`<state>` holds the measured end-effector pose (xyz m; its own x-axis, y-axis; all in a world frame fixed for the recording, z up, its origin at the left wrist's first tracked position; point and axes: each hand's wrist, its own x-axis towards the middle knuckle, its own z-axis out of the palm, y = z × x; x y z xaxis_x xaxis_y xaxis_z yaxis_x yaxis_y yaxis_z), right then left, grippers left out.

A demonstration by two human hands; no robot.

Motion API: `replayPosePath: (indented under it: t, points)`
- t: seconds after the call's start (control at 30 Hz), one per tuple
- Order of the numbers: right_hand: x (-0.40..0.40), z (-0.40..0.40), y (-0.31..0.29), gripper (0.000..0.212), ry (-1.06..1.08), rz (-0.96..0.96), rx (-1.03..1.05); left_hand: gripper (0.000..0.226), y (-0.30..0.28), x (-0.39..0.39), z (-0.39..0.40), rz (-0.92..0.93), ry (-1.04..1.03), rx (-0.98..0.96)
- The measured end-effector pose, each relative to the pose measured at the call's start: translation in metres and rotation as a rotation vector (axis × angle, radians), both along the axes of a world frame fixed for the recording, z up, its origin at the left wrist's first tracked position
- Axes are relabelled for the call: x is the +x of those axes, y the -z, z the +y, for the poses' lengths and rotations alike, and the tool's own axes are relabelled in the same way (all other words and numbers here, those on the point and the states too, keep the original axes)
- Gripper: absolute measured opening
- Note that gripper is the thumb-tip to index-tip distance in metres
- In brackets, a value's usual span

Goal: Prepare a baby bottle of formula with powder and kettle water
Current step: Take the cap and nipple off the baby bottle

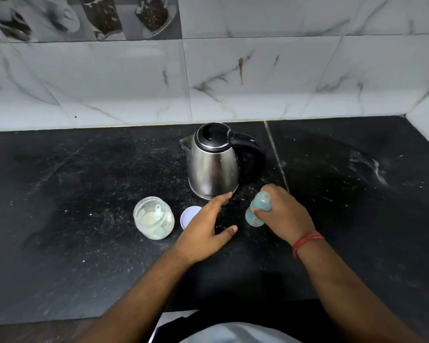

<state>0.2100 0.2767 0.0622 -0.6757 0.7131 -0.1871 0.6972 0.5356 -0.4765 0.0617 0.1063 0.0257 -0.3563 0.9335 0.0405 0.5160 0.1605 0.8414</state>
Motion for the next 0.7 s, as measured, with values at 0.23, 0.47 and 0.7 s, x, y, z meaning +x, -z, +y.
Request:
replayPosePath:
  t: [0.23, 0.47, 0.7]
  points:
    - [-0.004, -0.006, -0.019, 0.039, -0.044, 0.083, -0.011, 0.081, 0.0, 0.001, 0.006, 0.015, -0.021, -0.015]
    - [-0.026, -0.024, -0.042, 0.025, -0.094, 0.37, -0.382, 0.076, -0.006, 0.0, 0.003, -0.011, -0.062, -0.019]
    - [-0.043, -0.033, -0.03, 0.041, -0.106, 0.301, -0.231, 0.058, -0.008, -0.005, -0.011, 0.246, -0.13, -0.058]
